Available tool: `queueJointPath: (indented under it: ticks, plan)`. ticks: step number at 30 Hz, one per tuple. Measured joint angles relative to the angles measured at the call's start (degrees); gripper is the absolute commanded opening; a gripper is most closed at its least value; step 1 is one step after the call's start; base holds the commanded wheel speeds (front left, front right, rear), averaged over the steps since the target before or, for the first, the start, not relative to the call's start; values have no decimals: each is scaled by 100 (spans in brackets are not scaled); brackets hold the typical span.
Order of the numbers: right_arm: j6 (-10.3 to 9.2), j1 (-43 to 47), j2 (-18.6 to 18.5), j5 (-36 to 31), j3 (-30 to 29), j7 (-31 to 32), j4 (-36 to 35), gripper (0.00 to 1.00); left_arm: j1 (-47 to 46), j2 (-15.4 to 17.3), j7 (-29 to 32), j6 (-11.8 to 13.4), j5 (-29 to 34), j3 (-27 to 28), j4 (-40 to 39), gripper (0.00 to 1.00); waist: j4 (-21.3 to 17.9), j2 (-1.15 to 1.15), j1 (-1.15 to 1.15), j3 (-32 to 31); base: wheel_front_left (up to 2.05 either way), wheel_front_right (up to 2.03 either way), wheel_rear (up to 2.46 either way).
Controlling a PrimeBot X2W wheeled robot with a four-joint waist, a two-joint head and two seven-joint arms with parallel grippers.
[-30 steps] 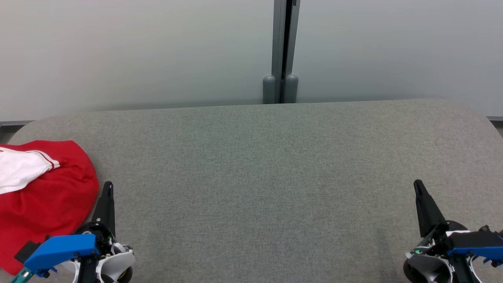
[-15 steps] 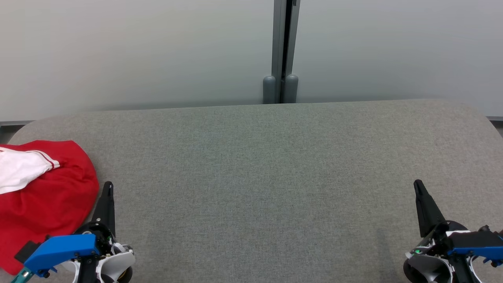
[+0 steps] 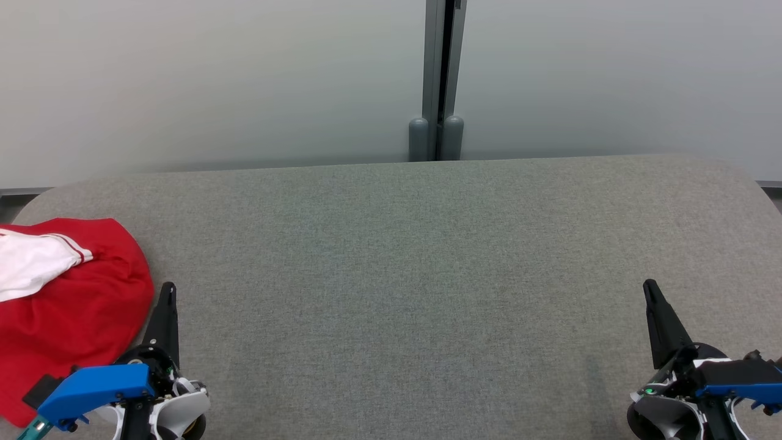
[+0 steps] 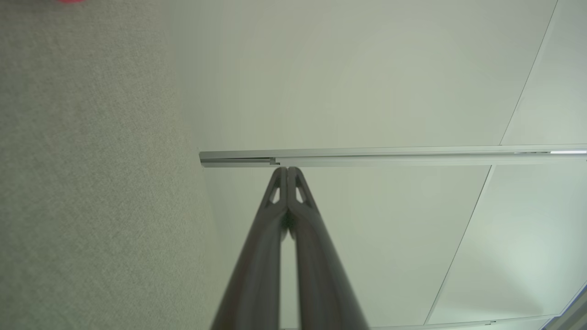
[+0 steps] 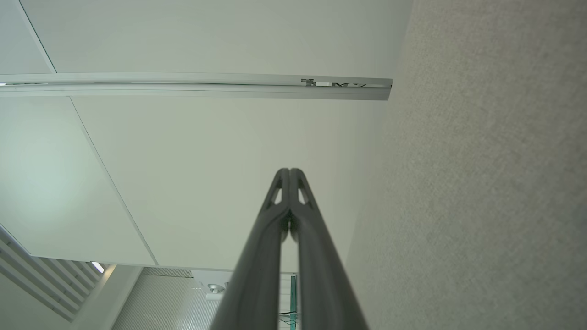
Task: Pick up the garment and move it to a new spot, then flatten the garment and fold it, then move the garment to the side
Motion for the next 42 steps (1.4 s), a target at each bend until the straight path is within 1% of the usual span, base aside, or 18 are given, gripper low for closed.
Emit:
queueJointPath:
  ticks: [30, 31, 36, 42]
  plan:
    - [0, 0, 0, 0, 0, 0, 0, 0, 0, 0, 0, 0, 0, 0, 0, 0, 0, 0, 0, 0, 0, 0, 0]
    - [0, 0, 0, 0, 0, 0, 0, 100, 0, 0, 0, 0, 0, 0, 0, 100, 0, 0, 0, 0, 0, 0, 0]
    - [-9, 199, 45, 1, 36, -20, 181, 100, 237, -56, -22, 1, 0, -15, 205, 100, 0, 0, 0, 0, 0, 0, 0]
    - [-9, 222, 47, -56, 133, -197, 66, 100, 261, -65, -191, 1, 130, -197, 167, 100, 0, 0, 0, 0, 0, 0, 0]
